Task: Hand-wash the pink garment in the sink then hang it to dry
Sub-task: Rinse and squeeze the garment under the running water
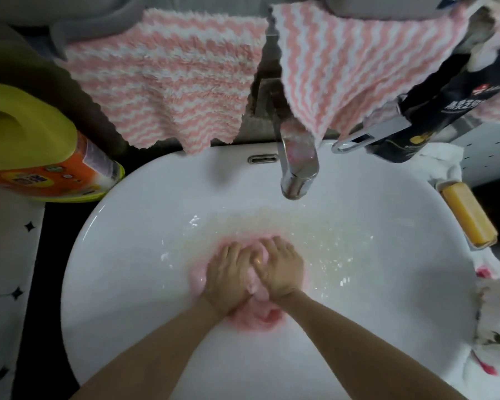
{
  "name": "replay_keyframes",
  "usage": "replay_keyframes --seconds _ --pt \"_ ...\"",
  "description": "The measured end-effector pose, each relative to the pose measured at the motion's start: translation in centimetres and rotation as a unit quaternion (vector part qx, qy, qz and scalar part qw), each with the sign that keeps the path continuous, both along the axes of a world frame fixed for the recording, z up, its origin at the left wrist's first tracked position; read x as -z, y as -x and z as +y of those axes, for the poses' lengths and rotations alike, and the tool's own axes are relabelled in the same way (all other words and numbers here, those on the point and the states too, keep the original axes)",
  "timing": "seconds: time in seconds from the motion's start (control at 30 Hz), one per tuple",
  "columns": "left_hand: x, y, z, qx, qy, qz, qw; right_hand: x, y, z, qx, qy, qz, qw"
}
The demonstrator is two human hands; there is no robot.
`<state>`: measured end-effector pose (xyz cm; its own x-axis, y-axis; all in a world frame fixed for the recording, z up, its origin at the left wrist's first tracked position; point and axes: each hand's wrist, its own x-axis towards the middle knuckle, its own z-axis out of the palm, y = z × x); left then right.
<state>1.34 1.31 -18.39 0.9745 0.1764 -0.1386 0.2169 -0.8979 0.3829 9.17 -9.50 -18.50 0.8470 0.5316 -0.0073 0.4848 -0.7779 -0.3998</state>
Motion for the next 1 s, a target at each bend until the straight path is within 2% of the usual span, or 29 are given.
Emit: replay_keyframes --seconds 0.07,0.17,0.23,0.27,0.3,0.37,0.4,0.43,0.47,0.5,0.53,0.57,0.63,0.67,0.77,0.83,0.9,1.0 --pt "-0.6 -1.6 1.1 0.012 0.022 0.059 0.998 -1.6 -1.4 1.2 0.040 0.024 0.025 0.999" --pt "-3.3 -3.6 1.8 0.000 0.052 0.091 0.994 -3.3 -3.1 2.6 0.081 0.084 0.145 0.982" --pt "-5.1 -4.1 2.1 -0.039 0.075 0.106 0.991 -5.2 -3.8 2.6 0.127 0.033 0.229 0.965" --pt "-6.0 -3.9 2.2 -0.050 0.088 0.099 0.990 -5.9 -3.8 2.2 0.127 -0.013 0.236 0.963" --pt "-6.9 -3.2 2.3 -0.054 0.106 0.064 0.991 -6.8 -3.7 1.6 0.106 -0.061 0.231 0.965" --pt "-8.3 -1.0 2.2 -0.040 0.124 0.049 0.990 -8.2 -2.6 -0.3 0.045 -0.106 0.234 0.965" --pt "-8.9 0.3 1.9 -0.009 0.106 0.050 0.993 -8.9 -1.8 -1.3 0.013 -0.104 0.196 0.975" --pt "-9.3 1.5 1.7 0.028 0.069 0.039 0.996 -9.2 -1.0 -2.2 -0.025 -0.089 0.120 0.988" --pt "-9.3 2.4 1.8 0.064 0.026 0.022 0.997 -8.8 -0.4 -2.9 -0.067 -0.065 0.037 0.995" --pt "-9.1 2.9 1.9 0.081 -0.006 0.009 0.997 -8.1 -0.1 -3.5 -0.097 -0.049 -0.003 0.994" --pt "-8.5 3.2 1.9 0.075 -0.025 0.004 0.997 -7.3 0.0 -3.7 -0.109 -0.041 0.021 0.993" --pt "-8.3 3.1 1.8 0.047 -0.012 0.012 0.999 -6.8 0.0 -3.7 -0.108 -0.038 0.087 0.990" --pt "-7.4 2.7 1.0 -0.043 0.071 0.056 0.995 -5.6 0.5 -3.4 -0.074 -0.047 0.218 0.972" --pt "-6.7 2.7 0.3 -0.088 0.090 0.075 0.989 -4.9 1.0 -3.3 -0.059 -0.049 0.236 0.969" --pt "-4.7 3.8 -2.6 -0.123 0.059 0.075 0.988 -3.8 3.2 -3.0 -0.035 -0.018 0.204 0.978" --pt "-3.8 4.4 -3.7 -0.161 0.028 0.052 0.985 -3.1 4.3 -2.7 -0.026 0.015 0.130 0.991" --pt "-3.3 3.9 -3.8 -0.165 -0.028 0.059 0.984 -2.1 4.6 -2.3 -0.005 0.021 0.055 0.998" --pt "-1.6 3.1 -3.5 -0.158 -0.064 0.059 0.984 -0.8 4.0 -1.8 -0.003 0.026 0.020 0.999"
